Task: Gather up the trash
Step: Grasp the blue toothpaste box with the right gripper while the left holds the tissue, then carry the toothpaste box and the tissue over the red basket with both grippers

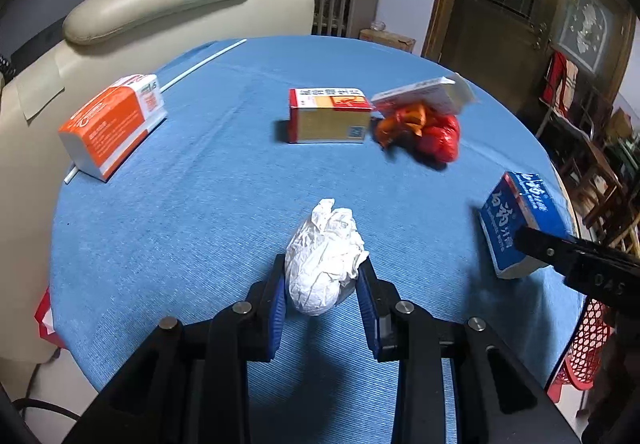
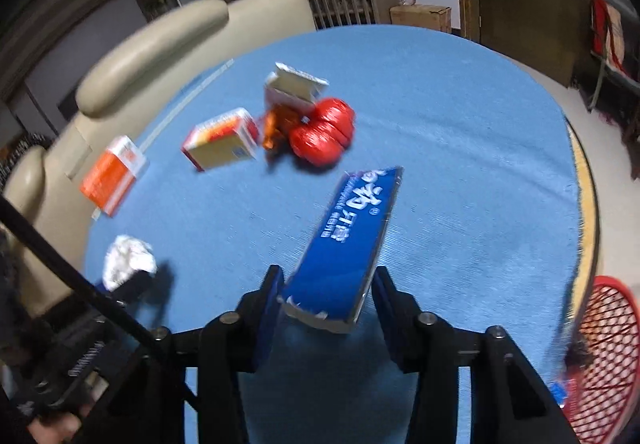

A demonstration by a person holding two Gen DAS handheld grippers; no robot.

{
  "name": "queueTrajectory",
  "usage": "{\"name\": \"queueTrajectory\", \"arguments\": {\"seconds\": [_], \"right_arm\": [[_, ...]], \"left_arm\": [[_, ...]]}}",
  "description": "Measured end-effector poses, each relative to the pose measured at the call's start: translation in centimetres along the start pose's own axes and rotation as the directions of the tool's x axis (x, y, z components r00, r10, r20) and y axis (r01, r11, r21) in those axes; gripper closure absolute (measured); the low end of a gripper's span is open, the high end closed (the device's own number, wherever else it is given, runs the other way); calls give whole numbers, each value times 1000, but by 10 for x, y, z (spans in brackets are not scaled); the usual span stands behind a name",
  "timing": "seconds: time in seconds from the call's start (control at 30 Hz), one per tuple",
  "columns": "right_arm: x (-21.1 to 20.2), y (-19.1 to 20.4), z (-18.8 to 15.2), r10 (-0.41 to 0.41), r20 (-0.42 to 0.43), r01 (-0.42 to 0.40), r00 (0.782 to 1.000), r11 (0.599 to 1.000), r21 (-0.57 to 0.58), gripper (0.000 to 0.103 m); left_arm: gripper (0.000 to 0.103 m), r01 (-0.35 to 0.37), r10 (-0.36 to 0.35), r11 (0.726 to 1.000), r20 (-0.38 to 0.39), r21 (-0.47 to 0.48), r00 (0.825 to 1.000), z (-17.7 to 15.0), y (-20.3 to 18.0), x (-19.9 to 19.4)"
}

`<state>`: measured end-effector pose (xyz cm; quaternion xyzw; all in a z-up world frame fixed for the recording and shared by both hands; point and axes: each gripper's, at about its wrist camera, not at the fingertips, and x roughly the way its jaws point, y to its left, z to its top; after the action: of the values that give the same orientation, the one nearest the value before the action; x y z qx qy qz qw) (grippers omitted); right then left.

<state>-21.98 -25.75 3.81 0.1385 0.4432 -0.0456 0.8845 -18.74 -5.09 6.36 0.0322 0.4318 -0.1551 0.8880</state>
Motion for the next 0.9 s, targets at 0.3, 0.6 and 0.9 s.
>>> {"name": "queueTrajectory", "arguments": {"seconds": [0.3, 0.6, 0.9], "right_arm": [[24, -2, 2, -31, -17, 31, 999, 999, 10, 59], [-3, -14, -5, 11, 60, -14, 998, 999, 46, 61], [-46, -28, -24, 100, 135, -114, 986, 988, 101, 61]], "left_arm": [[69, -7, 7, 1000, -16, 6, 1000, -1, 2, 6], [69, -13, 14, 999, -19, 34, 1000, 1, -7, 5], [69, 2, 1, 996, -27, 87, 1000, 1, -35, -7]]}}
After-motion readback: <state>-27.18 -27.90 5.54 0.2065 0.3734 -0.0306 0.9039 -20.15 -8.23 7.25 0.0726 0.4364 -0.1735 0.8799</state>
